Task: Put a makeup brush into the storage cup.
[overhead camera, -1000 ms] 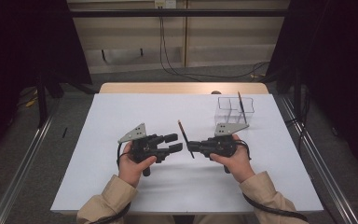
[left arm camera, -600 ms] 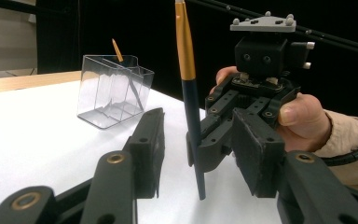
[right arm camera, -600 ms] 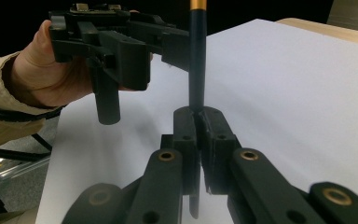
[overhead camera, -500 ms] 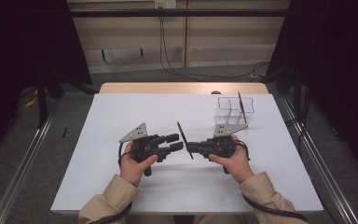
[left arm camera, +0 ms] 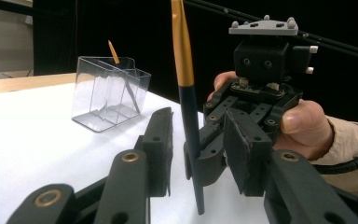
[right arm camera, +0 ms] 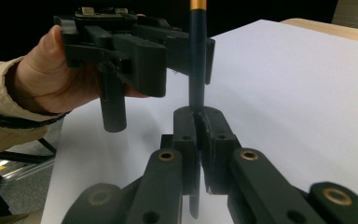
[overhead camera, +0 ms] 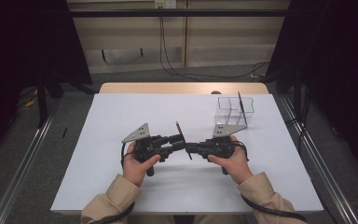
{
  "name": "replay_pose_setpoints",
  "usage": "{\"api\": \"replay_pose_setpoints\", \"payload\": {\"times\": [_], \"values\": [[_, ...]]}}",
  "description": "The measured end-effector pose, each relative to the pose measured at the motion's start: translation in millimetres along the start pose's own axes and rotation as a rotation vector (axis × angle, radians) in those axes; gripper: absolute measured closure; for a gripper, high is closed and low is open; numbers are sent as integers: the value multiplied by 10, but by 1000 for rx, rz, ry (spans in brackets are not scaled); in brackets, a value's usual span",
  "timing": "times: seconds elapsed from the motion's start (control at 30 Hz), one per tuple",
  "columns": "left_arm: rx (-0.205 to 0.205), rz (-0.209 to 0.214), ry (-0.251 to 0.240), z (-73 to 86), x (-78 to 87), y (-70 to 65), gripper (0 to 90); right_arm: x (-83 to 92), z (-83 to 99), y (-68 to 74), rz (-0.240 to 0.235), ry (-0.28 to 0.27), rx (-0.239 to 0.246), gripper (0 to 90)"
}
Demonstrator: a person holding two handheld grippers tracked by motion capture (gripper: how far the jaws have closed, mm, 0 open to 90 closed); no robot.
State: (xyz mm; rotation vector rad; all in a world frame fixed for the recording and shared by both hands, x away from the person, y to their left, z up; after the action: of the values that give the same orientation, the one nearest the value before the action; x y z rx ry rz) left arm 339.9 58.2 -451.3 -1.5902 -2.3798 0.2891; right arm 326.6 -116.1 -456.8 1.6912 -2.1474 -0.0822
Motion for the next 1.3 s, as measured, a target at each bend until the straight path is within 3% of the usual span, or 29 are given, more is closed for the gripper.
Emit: {"api": "replay_pose_setpoints", "payload": {"times": [0.83, 1.3], "values": [[18, 6, -11, 18, -22, -3, 723, -35, 4, 26, -9, 8, 11, 855], [10, 7, -7, 32, -38, -10, 823, -49, 2, 46, -19, -7, 15, 852]]}}
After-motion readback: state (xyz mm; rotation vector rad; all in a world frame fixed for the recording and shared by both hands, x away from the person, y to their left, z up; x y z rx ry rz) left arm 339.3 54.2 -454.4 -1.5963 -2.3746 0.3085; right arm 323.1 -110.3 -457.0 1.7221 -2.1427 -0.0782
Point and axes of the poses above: each handheld gripper's, and its own axes: x roughly backward along the jaws, z roughly out of its underside, y roughly to its left, the point moved 5 cm from there along -x, roughly forward along the jaws, and after that the axes turned 9 degrees about -z, right-handed, at the moved point
